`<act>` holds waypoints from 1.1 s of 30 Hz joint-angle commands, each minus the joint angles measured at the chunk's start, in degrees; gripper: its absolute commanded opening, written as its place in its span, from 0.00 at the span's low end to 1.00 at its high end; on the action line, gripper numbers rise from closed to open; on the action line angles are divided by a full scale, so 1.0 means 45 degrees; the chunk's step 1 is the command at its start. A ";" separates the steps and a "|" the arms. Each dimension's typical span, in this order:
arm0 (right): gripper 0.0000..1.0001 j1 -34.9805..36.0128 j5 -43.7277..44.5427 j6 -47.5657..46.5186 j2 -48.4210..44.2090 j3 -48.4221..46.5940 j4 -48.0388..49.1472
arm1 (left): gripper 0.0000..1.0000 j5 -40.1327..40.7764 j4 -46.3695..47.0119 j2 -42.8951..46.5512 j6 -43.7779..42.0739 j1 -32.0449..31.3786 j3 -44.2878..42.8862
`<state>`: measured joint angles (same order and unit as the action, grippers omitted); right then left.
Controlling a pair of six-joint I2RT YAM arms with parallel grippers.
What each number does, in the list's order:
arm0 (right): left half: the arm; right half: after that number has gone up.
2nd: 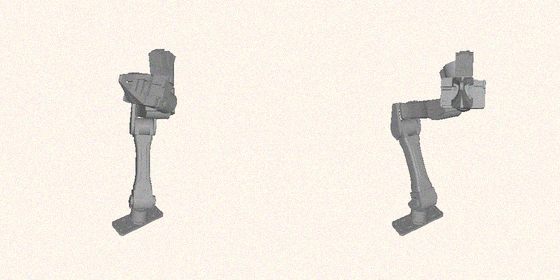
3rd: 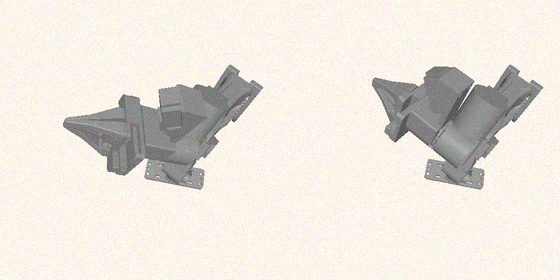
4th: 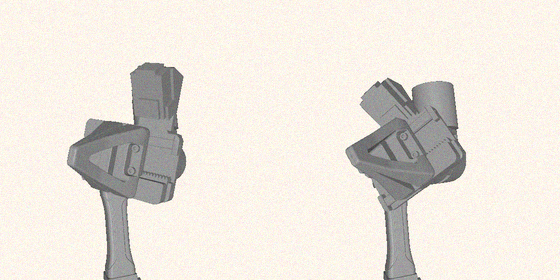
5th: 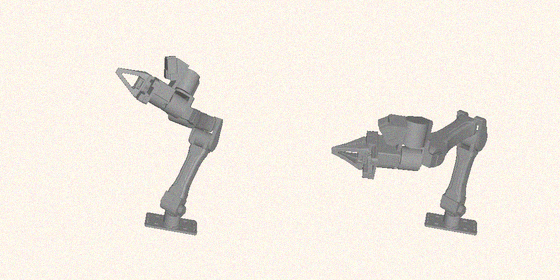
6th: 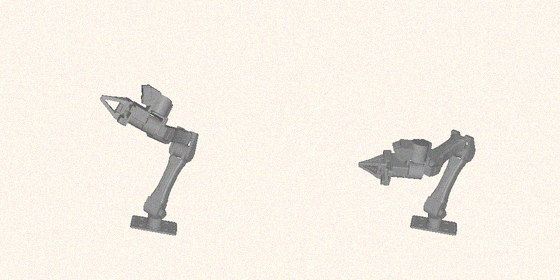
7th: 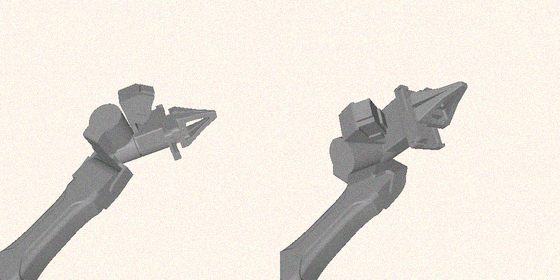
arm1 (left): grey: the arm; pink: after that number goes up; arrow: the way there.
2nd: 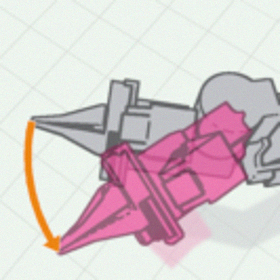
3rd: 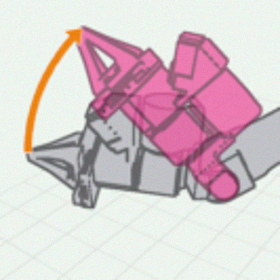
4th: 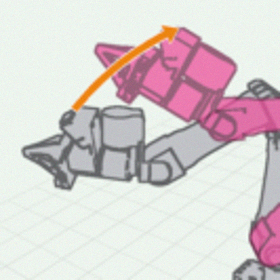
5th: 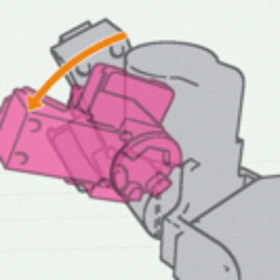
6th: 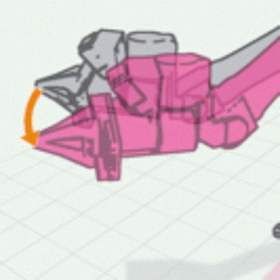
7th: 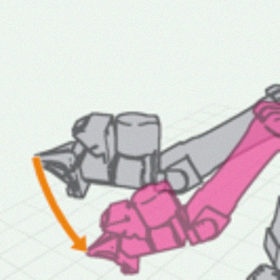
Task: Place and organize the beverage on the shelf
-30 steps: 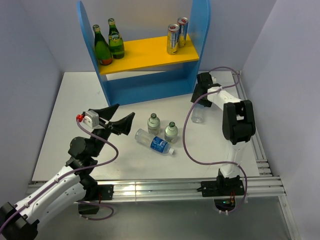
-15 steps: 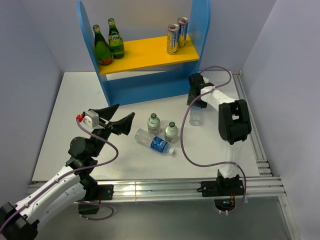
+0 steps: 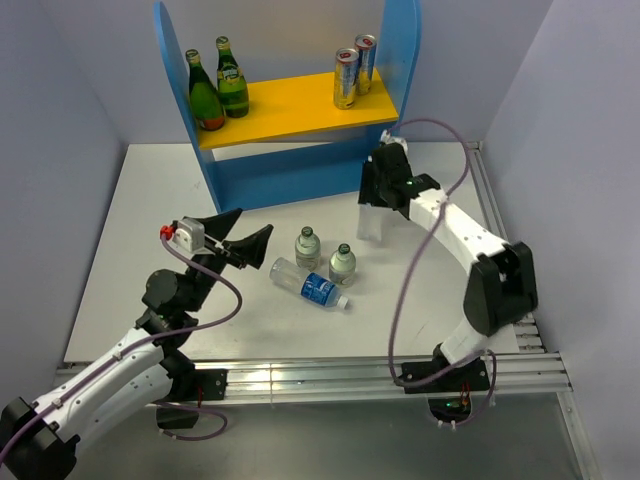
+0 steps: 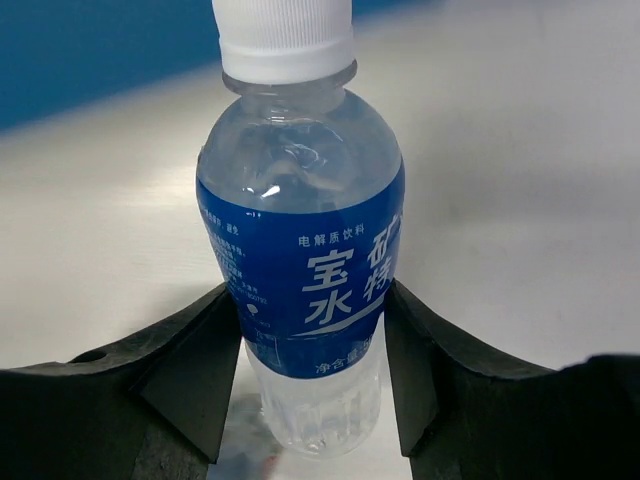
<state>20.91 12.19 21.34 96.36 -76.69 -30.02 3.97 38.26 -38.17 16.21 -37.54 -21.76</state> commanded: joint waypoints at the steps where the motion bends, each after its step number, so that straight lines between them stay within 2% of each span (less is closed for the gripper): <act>1: 0.00 0.0470 -0.0422 -0.0348 -0.2660 -0.0245 0.4922 | 0.95 0.0173 0.0404 -0.0111 -0.0027 -0.0037 -0.0243; 5: 0.00 0.0666 -0.0150 -0.0739 -0.2956 0.0770 0.8072 | 0.94 0.0329 0.0619 -0.0306 -0.0105 -0.0017 -0.0126; 7: 0.00 0.0667 0.0045 -0.1128 -0.2528 0.1141 0.9707 | 0.94 0.0349 0.0619 -0.0384 -0.0125 -0.0017 -0.0165; 12: 0.00 0.0647 0.0689 -0.1656 -0.0753 0.1123 1.1785 | 0.94 0.0388 0.0599 -0.0462 -0.0164 -0.0018 -0.0145; 16: 0.00 0.0647 0.1567 -0.2047 -0.0008 0.1669 1.4572 | 0.94 0.0427 0.0658 -0.0501 -0.0203 -0.0037 -0.0106; 22: 0.00 0.0628 0.2252 -0.2399 0.1145 0.0928 1.5204 | 0.94 0.0388 0.0853 -0.0677 -0.0184 -0.0037 -0.0028; 33: 0.00 0.0823 0.3737 -0.3218 0.1243 0.1515 1.7939 | 0.94 0.0368 0.1049 -0.0970 -0.0203 -0.0017 -0.0009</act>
<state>24.25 24.43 8.95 105.19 -66.67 30.61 5.43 39.97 -42.30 15.90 -37.54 -21.76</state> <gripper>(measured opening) 0.590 0.940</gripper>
